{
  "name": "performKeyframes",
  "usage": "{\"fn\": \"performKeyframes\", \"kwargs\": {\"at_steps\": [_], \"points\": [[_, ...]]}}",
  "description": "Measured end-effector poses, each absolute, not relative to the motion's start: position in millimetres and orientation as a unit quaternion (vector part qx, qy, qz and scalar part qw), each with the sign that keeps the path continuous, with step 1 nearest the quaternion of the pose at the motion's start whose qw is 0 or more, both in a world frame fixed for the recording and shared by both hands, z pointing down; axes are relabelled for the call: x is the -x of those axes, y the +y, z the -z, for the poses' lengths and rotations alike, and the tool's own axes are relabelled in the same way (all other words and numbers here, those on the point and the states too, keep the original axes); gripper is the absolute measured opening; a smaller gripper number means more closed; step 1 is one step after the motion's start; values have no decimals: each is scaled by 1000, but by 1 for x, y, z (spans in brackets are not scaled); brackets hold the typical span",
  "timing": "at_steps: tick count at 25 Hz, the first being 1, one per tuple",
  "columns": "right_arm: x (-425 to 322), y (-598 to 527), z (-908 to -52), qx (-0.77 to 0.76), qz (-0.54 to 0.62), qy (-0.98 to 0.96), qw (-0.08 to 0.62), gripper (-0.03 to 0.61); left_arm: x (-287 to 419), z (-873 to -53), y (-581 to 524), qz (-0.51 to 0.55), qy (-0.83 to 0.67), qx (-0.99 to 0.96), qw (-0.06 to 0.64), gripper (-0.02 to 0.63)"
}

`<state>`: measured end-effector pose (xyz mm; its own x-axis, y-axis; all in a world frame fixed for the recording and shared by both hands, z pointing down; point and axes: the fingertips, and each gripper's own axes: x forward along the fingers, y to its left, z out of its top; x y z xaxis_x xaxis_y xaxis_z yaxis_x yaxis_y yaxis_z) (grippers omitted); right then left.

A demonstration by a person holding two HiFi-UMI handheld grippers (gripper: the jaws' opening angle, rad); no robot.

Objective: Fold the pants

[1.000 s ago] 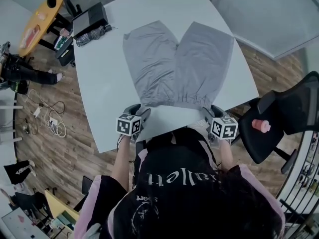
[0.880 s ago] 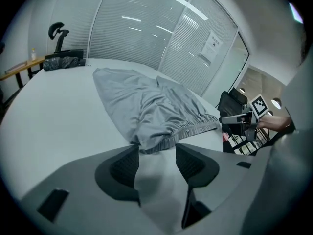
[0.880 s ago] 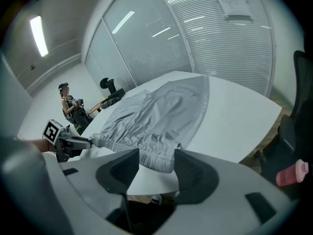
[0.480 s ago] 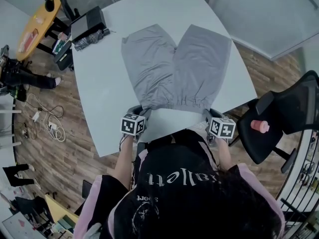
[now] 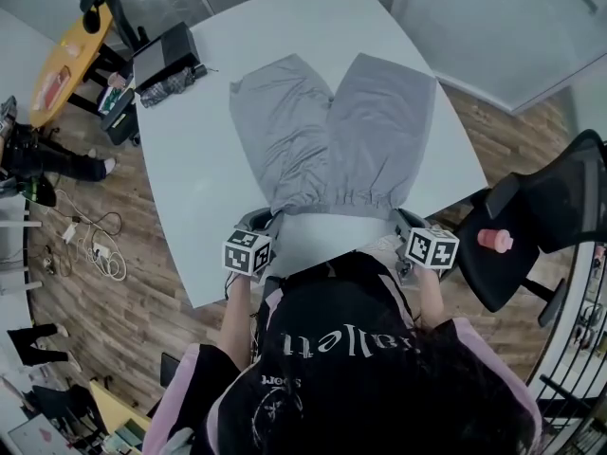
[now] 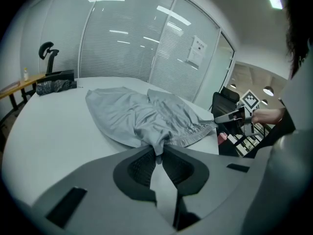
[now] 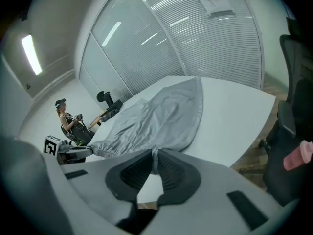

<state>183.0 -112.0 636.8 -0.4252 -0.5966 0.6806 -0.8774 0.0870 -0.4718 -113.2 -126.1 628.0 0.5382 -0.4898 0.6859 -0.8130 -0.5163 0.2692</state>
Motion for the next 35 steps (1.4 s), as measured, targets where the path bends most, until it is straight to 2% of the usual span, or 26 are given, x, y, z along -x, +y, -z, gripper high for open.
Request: {"fn": "performKeyframes", "kwargs": {"at_steps": [12,18,27,31,35], "points": [[-157,-125,-552,-455,-400,-791,83,44,88,-534,-129,-195,-356,-890,208,54],[-142,-125,-500,-399,-377,-835,38,43,77,-471,-126,-111,-345,-915,175,52],[-135,-127,-406,-328,-352,-871,-97,43,92,-386,-125,-20,-380,-917,118,52],[-142,-134,-387,-316,-357,-867,-147,42,117,-377,-130,-13,-416,-903,111,52],[-145,-149,-388,-319,-364,-860,-159,41,140,-396,-143,-54,-450,-883,121,51]]}}
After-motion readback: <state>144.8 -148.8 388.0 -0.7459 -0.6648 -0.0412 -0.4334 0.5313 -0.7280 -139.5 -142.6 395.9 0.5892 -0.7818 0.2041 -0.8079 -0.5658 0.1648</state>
